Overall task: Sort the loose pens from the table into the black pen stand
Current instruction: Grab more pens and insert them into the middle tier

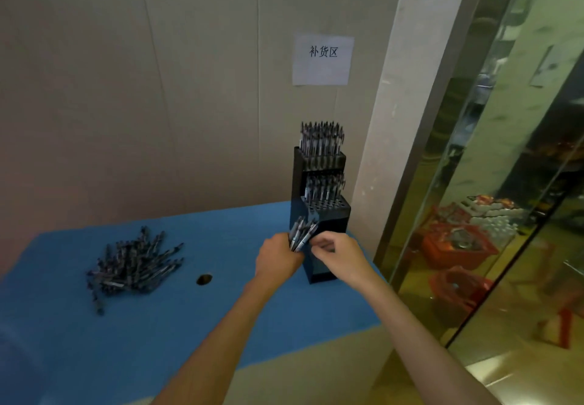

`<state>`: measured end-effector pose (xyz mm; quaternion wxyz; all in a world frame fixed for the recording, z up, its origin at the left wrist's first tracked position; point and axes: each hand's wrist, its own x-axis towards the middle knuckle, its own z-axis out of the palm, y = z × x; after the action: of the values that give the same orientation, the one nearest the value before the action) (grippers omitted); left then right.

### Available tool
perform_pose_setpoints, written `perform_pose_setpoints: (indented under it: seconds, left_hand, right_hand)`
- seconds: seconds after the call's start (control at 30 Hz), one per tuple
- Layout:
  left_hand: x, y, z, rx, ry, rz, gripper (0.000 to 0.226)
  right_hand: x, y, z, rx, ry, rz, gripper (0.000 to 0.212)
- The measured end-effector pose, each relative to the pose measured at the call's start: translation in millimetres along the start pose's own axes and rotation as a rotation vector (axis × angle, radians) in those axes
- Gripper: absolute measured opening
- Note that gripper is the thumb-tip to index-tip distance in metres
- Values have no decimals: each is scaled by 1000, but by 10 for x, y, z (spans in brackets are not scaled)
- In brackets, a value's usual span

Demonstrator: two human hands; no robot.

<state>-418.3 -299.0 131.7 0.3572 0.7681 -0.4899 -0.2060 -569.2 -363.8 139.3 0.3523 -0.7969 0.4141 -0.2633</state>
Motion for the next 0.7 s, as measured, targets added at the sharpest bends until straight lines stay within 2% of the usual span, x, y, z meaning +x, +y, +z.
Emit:
perform_pose_setpoints:
  seconds: [0.2,0.37,0.4,0.47,0.57,0.7]
  left_hand:
    - [132,259,181,57,47,-41,16]
    - [434,356,212,25,52,-18,5]
    - [515,372,219,18,58,-18,13]
    - [695,405,229,19,70,-23,28]
    - [926,459,237,37,68,-38,36]
    - [1186,454,290,-13,29,-58,18]
  right_hand:
    - [259,113,-245,135,-39,-46,10]
    - [567,77,-313,291,-94,23,6]
    - [640,73,-329,307,-108,34,5]
    - [814,81,-361,298,-110,40,9]
    - [1090,106,-377,224,-85,39,25]
    - [1406,186,-390,228,-111,67,27]
